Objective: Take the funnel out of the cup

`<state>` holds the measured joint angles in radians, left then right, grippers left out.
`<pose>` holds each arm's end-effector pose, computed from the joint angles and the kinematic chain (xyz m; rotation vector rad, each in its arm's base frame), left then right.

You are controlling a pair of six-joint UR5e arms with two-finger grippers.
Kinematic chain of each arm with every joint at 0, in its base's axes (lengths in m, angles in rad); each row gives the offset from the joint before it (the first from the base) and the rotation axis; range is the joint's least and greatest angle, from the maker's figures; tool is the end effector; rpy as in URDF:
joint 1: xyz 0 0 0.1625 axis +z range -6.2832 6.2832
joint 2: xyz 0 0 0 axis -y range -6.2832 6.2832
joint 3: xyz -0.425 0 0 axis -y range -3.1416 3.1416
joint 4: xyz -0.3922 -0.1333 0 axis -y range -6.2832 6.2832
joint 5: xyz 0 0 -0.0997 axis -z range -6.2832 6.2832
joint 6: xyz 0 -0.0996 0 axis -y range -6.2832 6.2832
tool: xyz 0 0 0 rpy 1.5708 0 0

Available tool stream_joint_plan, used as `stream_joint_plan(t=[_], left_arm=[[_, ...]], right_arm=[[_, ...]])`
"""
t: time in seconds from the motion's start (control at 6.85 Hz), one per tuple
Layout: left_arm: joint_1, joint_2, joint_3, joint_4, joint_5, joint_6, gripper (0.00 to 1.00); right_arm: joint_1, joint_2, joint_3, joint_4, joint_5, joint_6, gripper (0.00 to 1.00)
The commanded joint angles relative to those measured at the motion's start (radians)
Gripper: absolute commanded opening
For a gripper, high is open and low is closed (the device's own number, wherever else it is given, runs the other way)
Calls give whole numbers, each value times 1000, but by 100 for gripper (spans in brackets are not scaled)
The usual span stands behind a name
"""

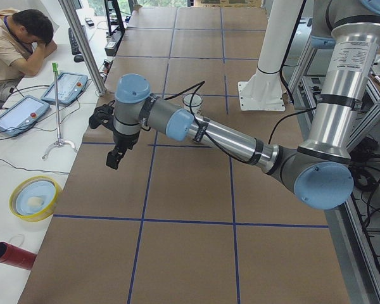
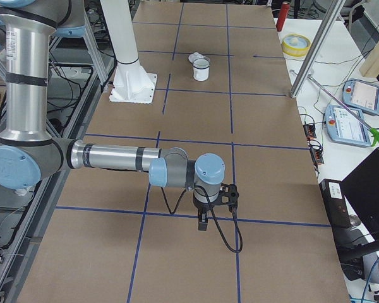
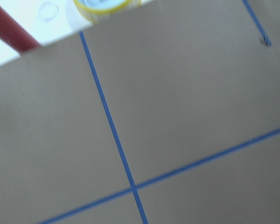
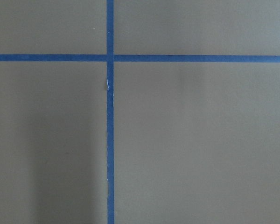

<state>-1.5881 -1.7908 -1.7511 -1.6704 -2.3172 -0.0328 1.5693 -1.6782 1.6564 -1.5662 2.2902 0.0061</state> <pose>-0.0756 -0.5753 0.4408 0.4703 0.7337 0.1396 0.0670 -0.4450 0.6702 -0.0192 -0.7193 0.0106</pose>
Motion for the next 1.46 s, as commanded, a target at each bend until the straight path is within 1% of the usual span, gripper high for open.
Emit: stream_joint_plan(t=[0.0,0.15,0.29,0.44,0.58,0.73,0.88,1.02,1.17,1.31], left_arm=[[61,-41,-37,-75,-42,-143,100],[211,-51,-62,-71,-39,-320,100],[299,-102,-64,-71,-36,-539,100],[400,-145,-89,-72,-9,-773,100],[533,-218,-94,-71,118,-956,100],[616,-273,-94,-71,136,-1095,100],[687,-318,-96,-69,139,-1213,100],[782,-347,-90,-69,156,-1319,100],[860,-370,-84,-45,241,-1381,100],[932,-425,-77,94,301,-1386,100]], right_arm=[[0,0,0,0,0,0,100],[0,0,0,0,0,0,100],[0,0,0,0,0,0,100],[0,0,0,0,0,0,100],[0,0,0,0,0,0,100],[0,0,0,0,0,0,100],[0,0,0,0,0,0,100],[0,0,0,0,0,0,100],[0,0,0,0,0,0,100],[0,0,0,0,0,0,100]])
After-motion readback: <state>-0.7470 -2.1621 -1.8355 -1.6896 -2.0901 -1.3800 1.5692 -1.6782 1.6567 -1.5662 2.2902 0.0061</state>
